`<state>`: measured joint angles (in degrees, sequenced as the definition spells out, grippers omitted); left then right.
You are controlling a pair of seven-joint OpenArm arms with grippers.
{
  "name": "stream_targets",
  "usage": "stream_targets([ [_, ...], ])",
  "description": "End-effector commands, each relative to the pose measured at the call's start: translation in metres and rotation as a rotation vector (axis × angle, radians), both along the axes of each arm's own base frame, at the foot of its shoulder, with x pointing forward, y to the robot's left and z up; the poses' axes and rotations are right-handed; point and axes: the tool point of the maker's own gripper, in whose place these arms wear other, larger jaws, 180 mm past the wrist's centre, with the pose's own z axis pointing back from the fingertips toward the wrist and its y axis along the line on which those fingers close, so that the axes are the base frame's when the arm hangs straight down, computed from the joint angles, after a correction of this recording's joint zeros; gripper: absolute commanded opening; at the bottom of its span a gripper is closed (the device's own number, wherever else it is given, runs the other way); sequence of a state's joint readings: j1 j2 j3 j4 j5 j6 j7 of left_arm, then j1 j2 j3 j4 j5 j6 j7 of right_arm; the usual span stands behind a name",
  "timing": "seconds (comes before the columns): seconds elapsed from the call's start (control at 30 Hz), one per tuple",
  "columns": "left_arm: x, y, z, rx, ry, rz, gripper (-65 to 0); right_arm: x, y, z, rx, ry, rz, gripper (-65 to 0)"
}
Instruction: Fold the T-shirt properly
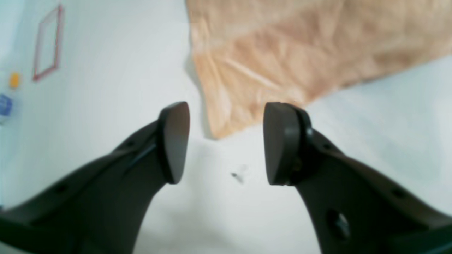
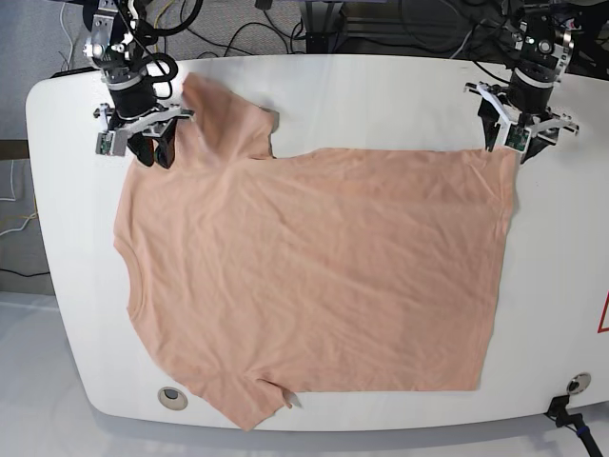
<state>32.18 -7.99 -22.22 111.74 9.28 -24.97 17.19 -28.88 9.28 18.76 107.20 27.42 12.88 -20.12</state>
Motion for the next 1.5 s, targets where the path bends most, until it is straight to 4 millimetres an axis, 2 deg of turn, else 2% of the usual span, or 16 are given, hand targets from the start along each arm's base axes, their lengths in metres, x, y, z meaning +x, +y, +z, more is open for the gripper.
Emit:
stream_targets([
  [0.0, 0.012, 0.000, 0.017, -0.023, -0.069, -0.004, -32.5, -0.002, 0.000, 0.011, 0.078, -0.040, -0.021, -45.1],
  [0.27, 0.011, 0.006, 0.025, -0.107, -0.090, 0.013, -32.4, -0.030, 0.012, 0.012, 0.415, -0.029, -0.114, -44.5],
  [0.43, 0.006, 0.020, 0.024, -0.104, -0.059, 0.056, -32.4, -0.053, 0.007, 0.011, 0.562, 0.012, -0.161, -44.5],
  [0.73, 0.006, 0.024, 0.026, -0.110, -0.068, 0.067, -32.4, -0.102, 0.007, -0.004, 0.636, 0.141, -0.216, -44.5],
  [0.9, 0.006, 0.023, 0.026, -0.111, -0.068, 0.066, -32.4, -0.109, 0.020, -0.013, 0.656, 0.212, -0.174, -44.5],
  [1.1, 0.006, 0.023, 0.026, -0.111, -0.068, 0.066, -32.4, -0.111, 0.023, -0.029, 0.681, 0.274, -0.166, -44.6],
  [1.37, 0.006, 0.023, 0.026, -0.111, -0.068, 0.064, -32.4, -0.120, 0.016, -0.050, 0.684, 0.320, -0.205, -44.5],
  [1.47, 0.006, 0.023, 0.026, -0.111, -0.068, 0.064, -32.4, -0.116, 0.016, -0.051, 0.687, 0.316, -0.205, -44.5],
])
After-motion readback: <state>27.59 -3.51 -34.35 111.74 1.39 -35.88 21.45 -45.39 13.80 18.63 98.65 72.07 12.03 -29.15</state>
